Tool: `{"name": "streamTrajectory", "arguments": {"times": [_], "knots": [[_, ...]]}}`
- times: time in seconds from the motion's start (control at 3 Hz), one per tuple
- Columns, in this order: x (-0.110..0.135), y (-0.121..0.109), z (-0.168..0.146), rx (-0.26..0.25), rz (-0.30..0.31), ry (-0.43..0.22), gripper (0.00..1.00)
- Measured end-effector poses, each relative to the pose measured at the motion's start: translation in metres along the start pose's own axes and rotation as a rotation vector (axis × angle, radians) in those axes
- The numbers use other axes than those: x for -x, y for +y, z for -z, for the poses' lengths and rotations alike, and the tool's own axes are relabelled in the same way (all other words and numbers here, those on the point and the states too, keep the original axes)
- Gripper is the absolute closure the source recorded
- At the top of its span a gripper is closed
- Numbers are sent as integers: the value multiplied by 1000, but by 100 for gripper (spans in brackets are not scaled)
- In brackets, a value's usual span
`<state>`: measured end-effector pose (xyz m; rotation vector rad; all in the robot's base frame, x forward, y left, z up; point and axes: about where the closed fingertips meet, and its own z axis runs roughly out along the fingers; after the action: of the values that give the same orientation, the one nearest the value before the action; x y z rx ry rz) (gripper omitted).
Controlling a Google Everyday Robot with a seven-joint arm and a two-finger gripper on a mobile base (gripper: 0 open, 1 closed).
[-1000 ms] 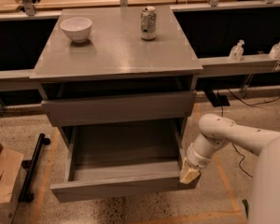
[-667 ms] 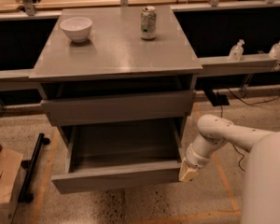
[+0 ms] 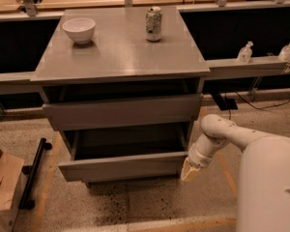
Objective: Close middle drawer
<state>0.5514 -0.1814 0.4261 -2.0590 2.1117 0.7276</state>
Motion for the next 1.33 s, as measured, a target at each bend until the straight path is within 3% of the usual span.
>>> {"name": "streamTrajectory", "arguments": {"times": [0.67,1.0,1.33], "knots": [[3,-7,-4,-10,17,-12,100],[16,-36,1,-68,77,-69,100],[52,-86,-7,-135,226,-220,100]]}}
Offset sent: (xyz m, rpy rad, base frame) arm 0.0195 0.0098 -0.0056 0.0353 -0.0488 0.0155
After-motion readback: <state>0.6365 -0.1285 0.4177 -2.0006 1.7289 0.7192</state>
